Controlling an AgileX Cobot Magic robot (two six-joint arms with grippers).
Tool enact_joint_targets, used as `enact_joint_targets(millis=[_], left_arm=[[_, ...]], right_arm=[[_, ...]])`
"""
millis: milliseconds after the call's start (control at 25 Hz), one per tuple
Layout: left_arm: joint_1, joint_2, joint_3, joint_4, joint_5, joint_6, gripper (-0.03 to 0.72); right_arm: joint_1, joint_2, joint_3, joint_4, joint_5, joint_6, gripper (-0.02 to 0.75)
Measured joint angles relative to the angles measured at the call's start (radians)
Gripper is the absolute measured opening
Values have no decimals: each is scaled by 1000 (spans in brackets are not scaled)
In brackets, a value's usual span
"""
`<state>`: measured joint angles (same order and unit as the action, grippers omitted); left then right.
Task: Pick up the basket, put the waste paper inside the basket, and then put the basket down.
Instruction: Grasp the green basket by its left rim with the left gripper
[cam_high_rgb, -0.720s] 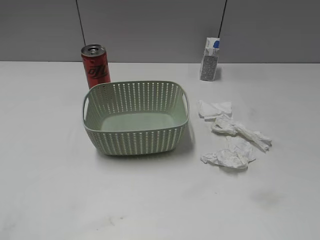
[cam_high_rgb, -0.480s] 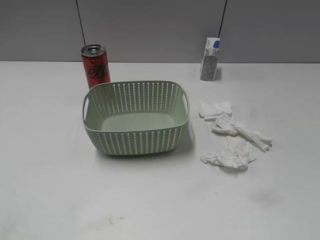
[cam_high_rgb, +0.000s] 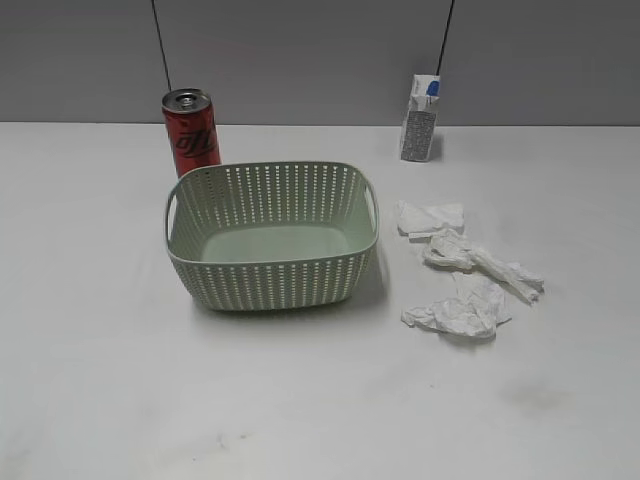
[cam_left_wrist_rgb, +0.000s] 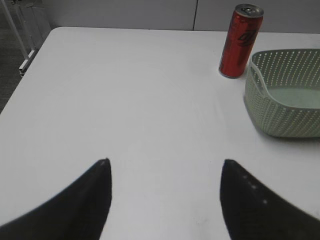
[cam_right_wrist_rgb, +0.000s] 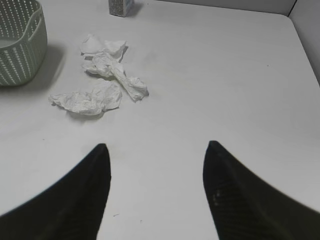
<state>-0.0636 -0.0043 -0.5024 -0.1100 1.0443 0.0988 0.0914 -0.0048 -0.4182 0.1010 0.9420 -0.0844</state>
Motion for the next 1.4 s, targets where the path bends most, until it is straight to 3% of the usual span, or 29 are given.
enact_joint_targets(millis=[360,600,760,1000,1120,1400], left_arm=[[0,117,-33,-69,-105,23,514],[0,387,-86,-196,-236,115,514],[0,600,-163,-220,-272,148,515],[-2,913,-334,-250,-322,234,610],[-25,1072,-433,-259,-329,247,645],[-172,1458,-679,-258,-326,243,647]], right_arm=[[0,0,0,0,0,0,446],[0,0,0,2,0,0,445],[0,0,0,3,0,0,445],[0,0,0,3,0,0,445],[0,0,0,3,0,-1,445],[0,0,0,3,0,0,445]])
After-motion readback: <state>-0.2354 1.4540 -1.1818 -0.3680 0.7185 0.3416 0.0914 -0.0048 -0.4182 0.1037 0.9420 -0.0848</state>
